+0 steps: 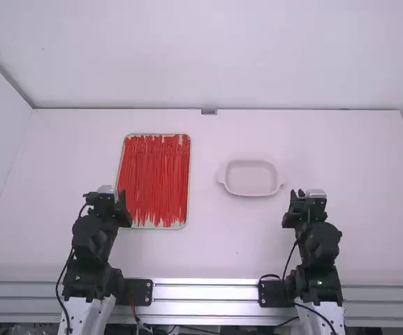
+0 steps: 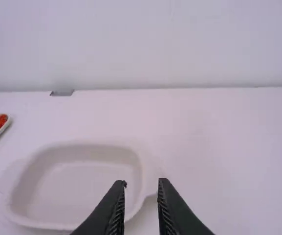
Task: Fasten the cable tie
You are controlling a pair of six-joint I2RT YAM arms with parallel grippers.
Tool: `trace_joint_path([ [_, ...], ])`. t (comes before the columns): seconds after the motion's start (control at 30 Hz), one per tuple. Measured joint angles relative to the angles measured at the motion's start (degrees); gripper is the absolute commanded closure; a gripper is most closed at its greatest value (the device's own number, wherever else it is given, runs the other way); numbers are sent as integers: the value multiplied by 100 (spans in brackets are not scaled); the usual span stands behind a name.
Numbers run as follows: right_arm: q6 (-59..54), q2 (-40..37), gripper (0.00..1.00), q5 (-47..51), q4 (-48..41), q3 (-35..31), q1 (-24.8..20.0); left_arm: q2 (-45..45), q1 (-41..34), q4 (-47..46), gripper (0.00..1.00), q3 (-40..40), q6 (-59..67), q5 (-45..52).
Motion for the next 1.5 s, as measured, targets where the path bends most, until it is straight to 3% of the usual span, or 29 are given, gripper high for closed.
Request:
trace_joint_path([
  [0.87,151,3289,27,-435,-785,2291,334,3821,-74,-2022,27,3176,-498,415],
  [1.5,-28,4944,3,-684,-1399,3462,511,5707,-140,-3117,4,4763,-756,632],
])
